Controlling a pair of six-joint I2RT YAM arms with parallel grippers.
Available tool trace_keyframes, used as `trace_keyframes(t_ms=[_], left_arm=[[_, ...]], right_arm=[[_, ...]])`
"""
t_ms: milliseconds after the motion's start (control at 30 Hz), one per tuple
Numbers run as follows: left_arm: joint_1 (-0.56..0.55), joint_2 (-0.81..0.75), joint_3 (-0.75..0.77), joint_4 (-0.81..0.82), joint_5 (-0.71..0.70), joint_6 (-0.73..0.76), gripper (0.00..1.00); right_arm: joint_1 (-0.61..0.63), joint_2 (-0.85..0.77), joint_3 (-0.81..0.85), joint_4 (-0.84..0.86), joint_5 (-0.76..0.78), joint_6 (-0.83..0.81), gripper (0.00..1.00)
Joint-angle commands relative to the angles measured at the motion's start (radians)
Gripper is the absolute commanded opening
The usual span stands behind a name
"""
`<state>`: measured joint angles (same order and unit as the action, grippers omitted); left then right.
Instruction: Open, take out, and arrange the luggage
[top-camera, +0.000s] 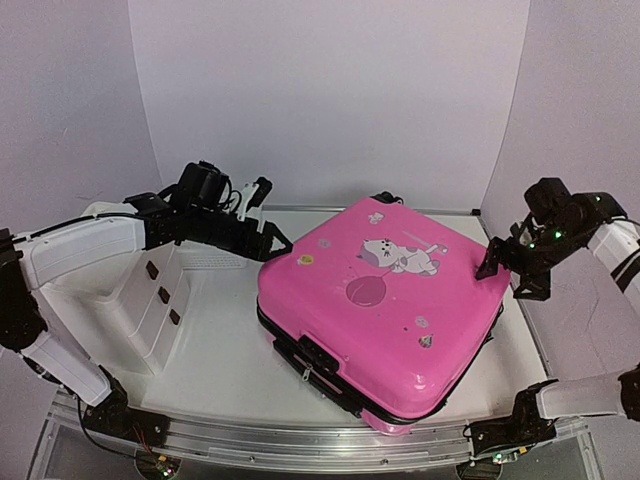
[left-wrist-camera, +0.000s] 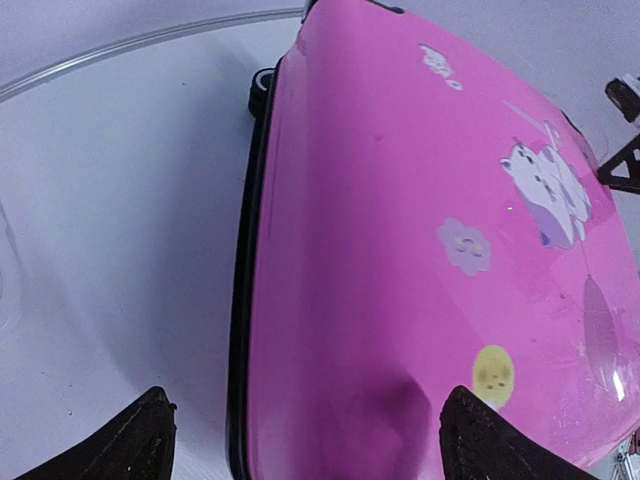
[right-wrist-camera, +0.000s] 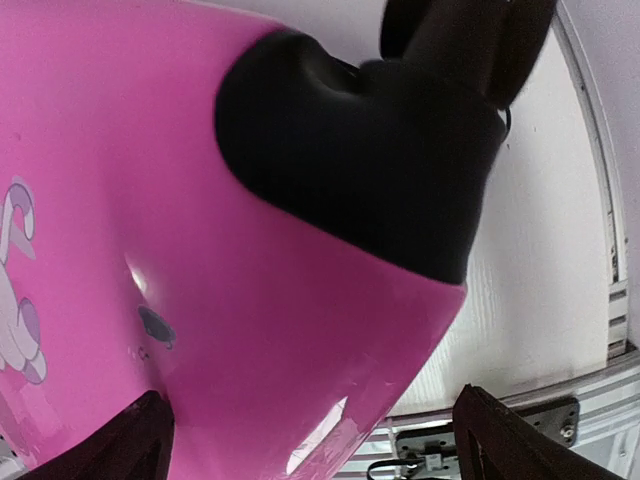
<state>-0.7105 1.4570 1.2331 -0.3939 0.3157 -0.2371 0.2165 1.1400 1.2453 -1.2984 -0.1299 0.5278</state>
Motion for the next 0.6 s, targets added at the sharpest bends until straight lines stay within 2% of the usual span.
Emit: trace_keyframes(t_ms=[0,133,267,433,567], left_arm=[[0.023,0.048,0.028,0.029,0.114,-0.026,0.90],[0.019,0.090,0.002,0.077,0.206,-0.086,0.81],[-0.010,0.129,-0.038,0.162,0.251,-0.172,0.76],[-0.055,0.235,-0.007,0.268,0.251,-0.230,0.74],[-0.058,0.393,0.152,0.291,0.264,-0.243,0.72]], right_arm=[[-0.038,-0.097,-0.111,0.067,-0.092,0.150,0.98],[-0.053,-0.087,-0.213,0.239,-0.191,0.206,0.98],[-0.064,0.013,-0.260,0.449,-0.274,0.244,0.97],[-0.111,0.233,-0.161,0.589,-0.311,0.200,0.92],[-0.165,0.385,-0.035,0.606,-0.348,0.179,0.92]])
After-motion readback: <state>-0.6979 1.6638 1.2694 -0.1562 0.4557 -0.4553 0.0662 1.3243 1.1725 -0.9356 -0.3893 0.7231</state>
